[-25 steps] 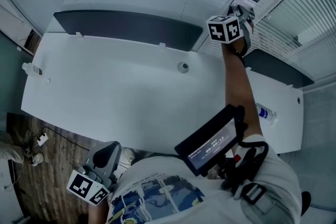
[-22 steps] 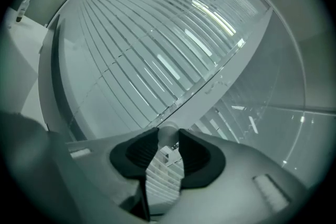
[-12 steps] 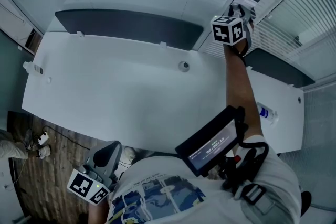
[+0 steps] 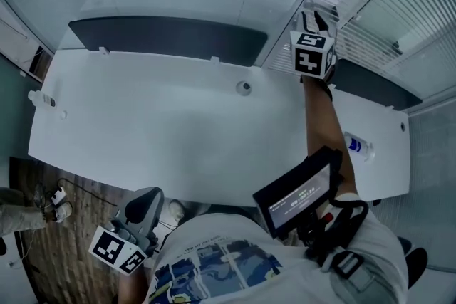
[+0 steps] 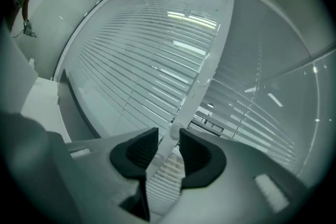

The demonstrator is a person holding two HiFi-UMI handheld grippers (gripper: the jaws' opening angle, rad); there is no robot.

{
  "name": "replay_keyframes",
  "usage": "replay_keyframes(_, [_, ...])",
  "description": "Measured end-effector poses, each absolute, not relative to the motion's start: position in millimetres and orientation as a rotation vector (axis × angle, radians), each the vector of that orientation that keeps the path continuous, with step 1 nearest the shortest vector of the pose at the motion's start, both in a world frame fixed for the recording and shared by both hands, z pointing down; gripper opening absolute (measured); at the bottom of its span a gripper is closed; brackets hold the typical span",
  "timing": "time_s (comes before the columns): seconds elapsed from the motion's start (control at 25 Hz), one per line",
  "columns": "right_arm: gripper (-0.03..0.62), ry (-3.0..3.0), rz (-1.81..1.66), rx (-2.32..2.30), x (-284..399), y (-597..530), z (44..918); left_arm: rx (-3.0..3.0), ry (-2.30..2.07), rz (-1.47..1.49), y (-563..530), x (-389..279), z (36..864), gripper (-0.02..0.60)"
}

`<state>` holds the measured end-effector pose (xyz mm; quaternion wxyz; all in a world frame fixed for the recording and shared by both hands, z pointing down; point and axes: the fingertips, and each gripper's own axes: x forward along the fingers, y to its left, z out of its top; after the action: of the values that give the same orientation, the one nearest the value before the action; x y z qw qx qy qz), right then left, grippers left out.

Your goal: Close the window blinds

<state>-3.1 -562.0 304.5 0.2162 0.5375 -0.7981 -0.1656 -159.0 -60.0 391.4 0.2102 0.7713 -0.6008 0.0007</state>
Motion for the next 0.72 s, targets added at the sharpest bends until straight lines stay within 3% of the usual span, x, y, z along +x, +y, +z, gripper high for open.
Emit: replay_keyframes(0.72, [0.099,-2.341,-0.165,1.273,-0.4,-332.6,373.9,2.366,-1.411,0.015,4.5,-170.5,392.5,0.008])
